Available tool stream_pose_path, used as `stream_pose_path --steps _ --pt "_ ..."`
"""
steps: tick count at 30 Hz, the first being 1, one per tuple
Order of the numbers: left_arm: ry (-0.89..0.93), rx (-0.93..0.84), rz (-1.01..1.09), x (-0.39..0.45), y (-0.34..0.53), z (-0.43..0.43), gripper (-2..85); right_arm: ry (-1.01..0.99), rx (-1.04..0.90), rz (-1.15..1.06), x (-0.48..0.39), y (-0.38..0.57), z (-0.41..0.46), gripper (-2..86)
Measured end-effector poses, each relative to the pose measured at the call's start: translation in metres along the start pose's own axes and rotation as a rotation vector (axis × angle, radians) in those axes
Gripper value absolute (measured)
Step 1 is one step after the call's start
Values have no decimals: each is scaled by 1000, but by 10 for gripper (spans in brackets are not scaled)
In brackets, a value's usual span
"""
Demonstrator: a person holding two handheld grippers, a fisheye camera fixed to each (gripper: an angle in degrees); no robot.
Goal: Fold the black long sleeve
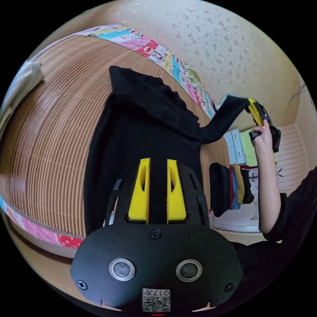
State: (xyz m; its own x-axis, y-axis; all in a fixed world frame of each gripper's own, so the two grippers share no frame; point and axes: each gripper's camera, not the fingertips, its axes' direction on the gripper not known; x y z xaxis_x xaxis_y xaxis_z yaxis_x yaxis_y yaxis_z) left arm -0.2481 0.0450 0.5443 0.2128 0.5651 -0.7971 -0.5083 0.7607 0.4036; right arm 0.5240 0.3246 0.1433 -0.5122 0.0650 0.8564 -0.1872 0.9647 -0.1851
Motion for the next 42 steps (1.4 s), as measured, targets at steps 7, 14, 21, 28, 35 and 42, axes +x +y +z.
stream_pose_path --steps 7,14,21,28,35,42 --pt "4 72 -67 -41 -4 -63 85 64 -774 -108 -29 189 272 38" --pt "-14 42 -75 -73 -12 -107 98 43 -716 -133 13 192 148 47" --pt "17 -306 50 -117 -14 -134 113 353 -974 -38 103 207 16 82" --pt "72 -616 127 -158 -30 -129 129 324 -1290 202 184 268 -63 114" --pt "124 -856 303 -145 -54 -106 118 169 -1353 305 242 291 -59 137" --pt "298 -908 219 -162 -67 -125 42 2 -1328 388 280 272 -68 120"
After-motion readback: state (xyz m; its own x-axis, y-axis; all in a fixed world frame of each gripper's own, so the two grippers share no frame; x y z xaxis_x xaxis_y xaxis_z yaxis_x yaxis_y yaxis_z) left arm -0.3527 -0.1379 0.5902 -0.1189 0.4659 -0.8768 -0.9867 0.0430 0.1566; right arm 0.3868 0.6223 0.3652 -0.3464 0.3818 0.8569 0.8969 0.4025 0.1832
